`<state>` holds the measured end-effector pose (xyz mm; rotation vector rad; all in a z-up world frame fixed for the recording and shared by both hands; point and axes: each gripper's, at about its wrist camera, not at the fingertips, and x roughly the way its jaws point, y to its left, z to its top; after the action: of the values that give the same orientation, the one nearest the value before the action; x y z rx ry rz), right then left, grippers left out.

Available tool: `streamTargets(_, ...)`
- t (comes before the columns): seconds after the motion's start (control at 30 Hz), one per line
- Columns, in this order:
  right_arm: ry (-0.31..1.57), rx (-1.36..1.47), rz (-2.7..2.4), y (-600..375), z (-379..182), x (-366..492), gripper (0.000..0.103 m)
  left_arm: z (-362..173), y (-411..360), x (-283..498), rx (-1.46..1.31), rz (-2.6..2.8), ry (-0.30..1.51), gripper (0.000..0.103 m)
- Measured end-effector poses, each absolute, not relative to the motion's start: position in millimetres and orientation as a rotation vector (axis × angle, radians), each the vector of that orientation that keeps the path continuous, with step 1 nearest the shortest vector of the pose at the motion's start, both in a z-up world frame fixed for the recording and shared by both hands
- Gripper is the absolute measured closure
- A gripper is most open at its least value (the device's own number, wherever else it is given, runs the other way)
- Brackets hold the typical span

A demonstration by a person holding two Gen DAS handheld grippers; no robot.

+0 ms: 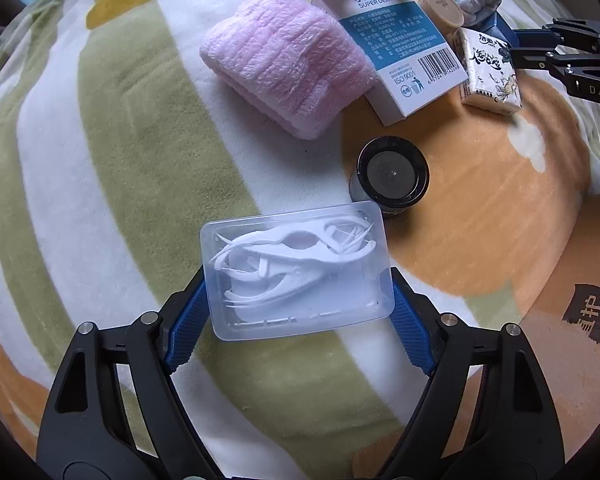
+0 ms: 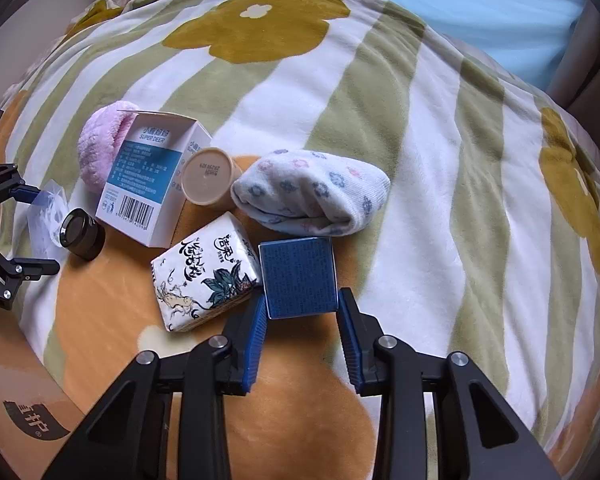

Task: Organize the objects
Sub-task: 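Carry both boxes over the cardboard box and release them inside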

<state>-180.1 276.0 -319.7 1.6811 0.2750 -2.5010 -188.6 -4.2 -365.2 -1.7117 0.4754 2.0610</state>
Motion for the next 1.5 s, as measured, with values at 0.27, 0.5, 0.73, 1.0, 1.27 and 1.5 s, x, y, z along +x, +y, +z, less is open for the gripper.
streamTargets(0.27,0.217,1.686,-2.533,281.9,-312.7,-176.7,0.072,-348.6,-11.1,-190.5,-1.668,2.106,0.446,0.023)
streamTargets(0.5,0.200,1.681,-2.554,281.1,-301.7,-168.7,0.072,-325.3,-17.1,-187.5,-1.615,2.145,0.426,0.023)
streamTargets(0.73,0.173,1.647,-2.593,280.1,-272.7,-159.0,0.072,-289.6,-10.1,-180.6,-1.557,2.191,0.393,0.023)
streamTargets(1.0,0.150,1.580,-2.631,272.7,-217.4,-141.7,0.072,-238.1,-3.2,-161.6,-1.468,2.213,0.340,0.023)
streamTargets(1.27,0.133,1.478,-2.655,260.3,-156.8,-100.2,0.072,-186.5,9.6,-119.7,-1.381,2.229,0.348,0.023)
streamTargets(1.5,0.136,1.457,-2.612,243.2,-135.0,-50.0,0.072,-170.7,12.6,-68.2,-1.383,2.268,0.329,0.023)
